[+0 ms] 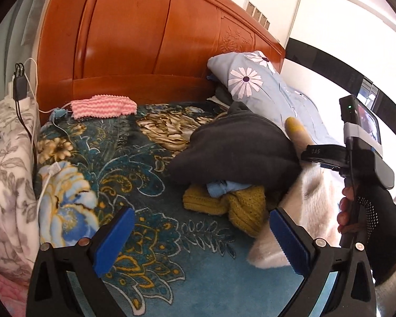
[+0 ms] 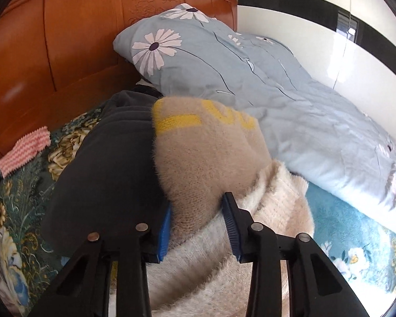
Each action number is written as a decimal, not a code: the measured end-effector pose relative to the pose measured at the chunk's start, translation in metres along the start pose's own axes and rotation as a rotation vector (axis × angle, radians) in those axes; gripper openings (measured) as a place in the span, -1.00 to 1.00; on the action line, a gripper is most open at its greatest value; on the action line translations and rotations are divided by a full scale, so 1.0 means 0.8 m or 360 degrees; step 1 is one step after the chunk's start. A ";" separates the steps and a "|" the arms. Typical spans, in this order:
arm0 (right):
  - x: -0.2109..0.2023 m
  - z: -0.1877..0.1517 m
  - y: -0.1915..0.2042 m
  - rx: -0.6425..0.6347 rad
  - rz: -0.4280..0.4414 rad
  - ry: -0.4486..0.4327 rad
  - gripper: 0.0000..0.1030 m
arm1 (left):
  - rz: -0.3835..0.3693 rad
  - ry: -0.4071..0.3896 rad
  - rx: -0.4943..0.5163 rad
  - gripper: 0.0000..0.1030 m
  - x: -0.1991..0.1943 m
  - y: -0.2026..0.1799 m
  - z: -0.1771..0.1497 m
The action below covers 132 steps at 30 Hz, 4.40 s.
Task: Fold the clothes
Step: 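Close the right gripper on the cream sweater's yellow-trimmed edge, then lift the sweater with the right gripper and pull it off the pile, then lay the sweater flat on the blanket with the right gripper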
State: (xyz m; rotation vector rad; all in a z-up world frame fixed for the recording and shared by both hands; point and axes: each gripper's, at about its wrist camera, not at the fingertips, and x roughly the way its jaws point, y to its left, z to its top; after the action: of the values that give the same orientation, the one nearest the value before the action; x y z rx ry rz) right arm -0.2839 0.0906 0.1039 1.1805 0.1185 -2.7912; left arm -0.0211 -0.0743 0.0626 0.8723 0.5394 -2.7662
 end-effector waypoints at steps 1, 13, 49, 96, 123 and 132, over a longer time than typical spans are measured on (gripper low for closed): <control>-0.002 0.000 -0.005 0.0019 -0.0019 -0.0008 -0.44 | -0.0005 0.0008 0.0000 1.00 0.001 -0.001 0.000; 0.005 0.005 -0.034 0.0102 -0.0032 0.0034 -0.49 | -0.0037 0.0022 0.0006 1.00 0.003 -0.004 0.000; -0.306 -0.165 -0.345 0.0889 0.0423 -0.0405 -0.52 | -0.0099 0.0106 0.0034 1.00 0.008 -0.031 -0.017; -0.335 -0.317 -0.309 0.0460 0.0037 -0.0138 -0.86 | -0.0600 0.0262 0.0616 1.00 -0.012 -0.177 -0.092; -0.198 -0.400 -0.359 0.0433 0.0019 0.0284 -0.37 | -0.0979 0.0764 0.0597 1.00 -0.037 -0.231 -0.198; -0.284 -0.435 -0.403 0.0646 0.0078 0.0113 -0.99 | -0.0967 0.0739 0.0592 1.00 -0.040 -0.238 -0.191</control>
State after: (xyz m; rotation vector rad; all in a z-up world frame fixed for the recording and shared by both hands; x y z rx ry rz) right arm 0.0779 0.4658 0.0348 1.3371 -0.4865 -2.8104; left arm 0.0290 0.1627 0.0190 1.7107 0.4087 -3.2710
